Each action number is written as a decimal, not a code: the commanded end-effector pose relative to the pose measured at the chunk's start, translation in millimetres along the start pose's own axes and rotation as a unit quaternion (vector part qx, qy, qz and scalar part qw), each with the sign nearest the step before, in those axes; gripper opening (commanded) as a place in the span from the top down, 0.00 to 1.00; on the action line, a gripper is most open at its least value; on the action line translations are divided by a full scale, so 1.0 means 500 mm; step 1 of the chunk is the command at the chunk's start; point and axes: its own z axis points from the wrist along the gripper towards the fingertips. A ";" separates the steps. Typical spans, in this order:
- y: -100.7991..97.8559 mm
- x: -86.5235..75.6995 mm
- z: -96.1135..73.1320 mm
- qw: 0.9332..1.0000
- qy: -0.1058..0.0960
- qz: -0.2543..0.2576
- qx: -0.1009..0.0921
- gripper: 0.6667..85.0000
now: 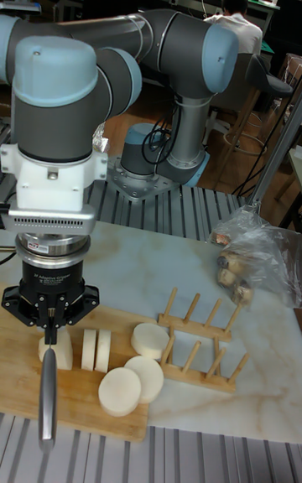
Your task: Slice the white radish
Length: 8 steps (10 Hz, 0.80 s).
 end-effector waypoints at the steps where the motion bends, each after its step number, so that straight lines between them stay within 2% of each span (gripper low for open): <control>1: 0.009 -0.002 0.009 1.000 -0.008 0.006 -0.018 0.99; 2: 0.017 -0.001 0.009 1.000 -0.007 0.009 -0.026 0.99; 8: 0.020 -0.001 0.011 0.999 -0.009 0.010 -0.032 0.99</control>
